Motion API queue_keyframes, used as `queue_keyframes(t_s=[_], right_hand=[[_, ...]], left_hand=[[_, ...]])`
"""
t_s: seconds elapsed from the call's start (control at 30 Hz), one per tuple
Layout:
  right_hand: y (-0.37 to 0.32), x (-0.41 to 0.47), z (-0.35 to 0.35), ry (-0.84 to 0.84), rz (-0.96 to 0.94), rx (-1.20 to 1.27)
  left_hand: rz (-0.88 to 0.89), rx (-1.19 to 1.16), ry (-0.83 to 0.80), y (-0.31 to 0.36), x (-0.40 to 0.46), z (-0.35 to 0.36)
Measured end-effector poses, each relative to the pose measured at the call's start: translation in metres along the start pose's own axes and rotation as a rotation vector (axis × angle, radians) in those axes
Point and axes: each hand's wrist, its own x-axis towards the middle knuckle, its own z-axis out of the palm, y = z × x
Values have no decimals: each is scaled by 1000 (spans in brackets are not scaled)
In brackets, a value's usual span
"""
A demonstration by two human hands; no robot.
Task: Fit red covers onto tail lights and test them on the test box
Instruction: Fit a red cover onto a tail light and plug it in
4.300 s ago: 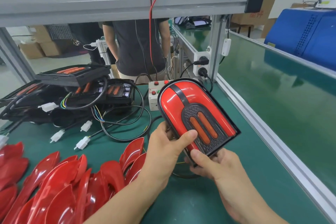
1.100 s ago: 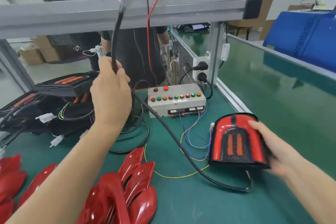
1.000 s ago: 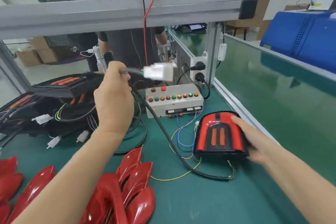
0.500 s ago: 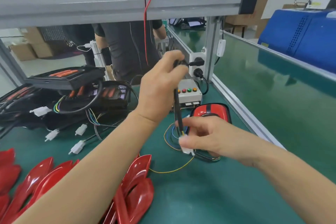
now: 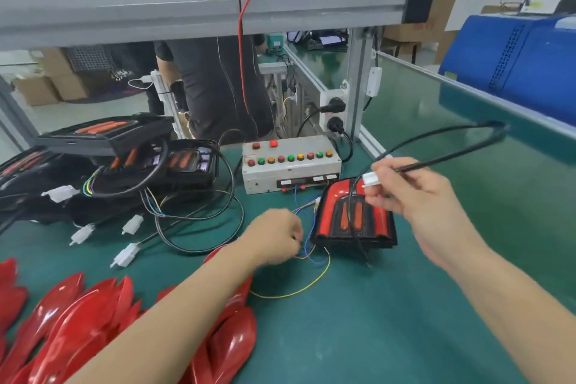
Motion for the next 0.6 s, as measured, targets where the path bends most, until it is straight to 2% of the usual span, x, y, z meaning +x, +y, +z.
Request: queue_keyframes(t_s=[0.07, 0.23, 0.37, 0.43, 0.5, 0.6], right_hand=[[16, -4, 8, -41, 41, 11], [34, -5, 15, -85, 93, -125], [34, -4, 8, -89, 136, -235], [32, -4, 5, -81, 173, -226], [31, -3, 2, -80, 205, -191], [28, -1, 5, -89, 237, -126]], left_hand=[[49, 3, -6, 2, 4, 14], [141, 283, 64, -4, 2, 10], [156, 725, 71, -33, 0, -18], [115, 825, 48, -47, 1, -30], [87, 699, 108, -47, 4, -34], [58, 253, 270, -26, 13, -23]])
